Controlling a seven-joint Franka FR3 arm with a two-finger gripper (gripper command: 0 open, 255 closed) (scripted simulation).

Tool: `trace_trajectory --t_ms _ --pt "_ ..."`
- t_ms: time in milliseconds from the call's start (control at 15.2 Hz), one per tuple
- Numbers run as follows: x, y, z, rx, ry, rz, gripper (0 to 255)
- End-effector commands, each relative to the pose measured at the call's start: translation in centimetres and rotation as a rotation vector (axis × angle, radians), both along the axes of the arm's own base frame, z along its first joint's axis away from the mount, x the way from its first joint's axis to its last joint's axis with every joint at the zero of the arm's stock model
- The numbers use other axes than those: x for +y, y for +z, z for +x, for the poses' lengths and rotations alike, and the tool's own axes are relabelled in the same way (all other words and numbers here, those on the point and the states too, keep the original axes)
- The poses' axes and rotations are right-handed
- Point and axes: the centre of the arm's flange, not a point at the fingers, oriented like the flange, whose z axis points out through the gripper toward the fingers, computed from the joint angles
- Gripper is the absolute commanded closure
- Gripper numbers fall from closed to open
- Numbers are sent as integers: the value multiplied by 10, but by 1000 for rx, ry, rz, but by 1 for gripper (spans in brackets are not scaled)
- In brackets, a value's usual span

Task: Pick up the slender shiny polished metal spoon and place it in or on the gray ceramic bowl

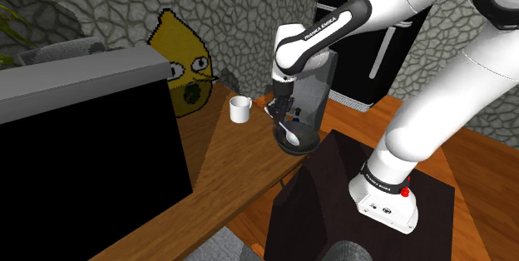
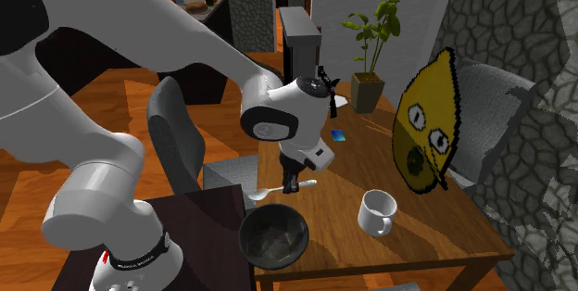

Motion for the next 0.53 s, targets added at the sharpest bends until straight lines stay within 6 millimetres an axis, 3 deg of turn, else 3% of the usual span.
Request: trace_trajectory --t_ms 0,330,462 --pt "-22 2 -10 0 1 1 255" --pt "-77 3 -41 0 1 1 255" --pt "-77 -7 -41 0 1 1 255"
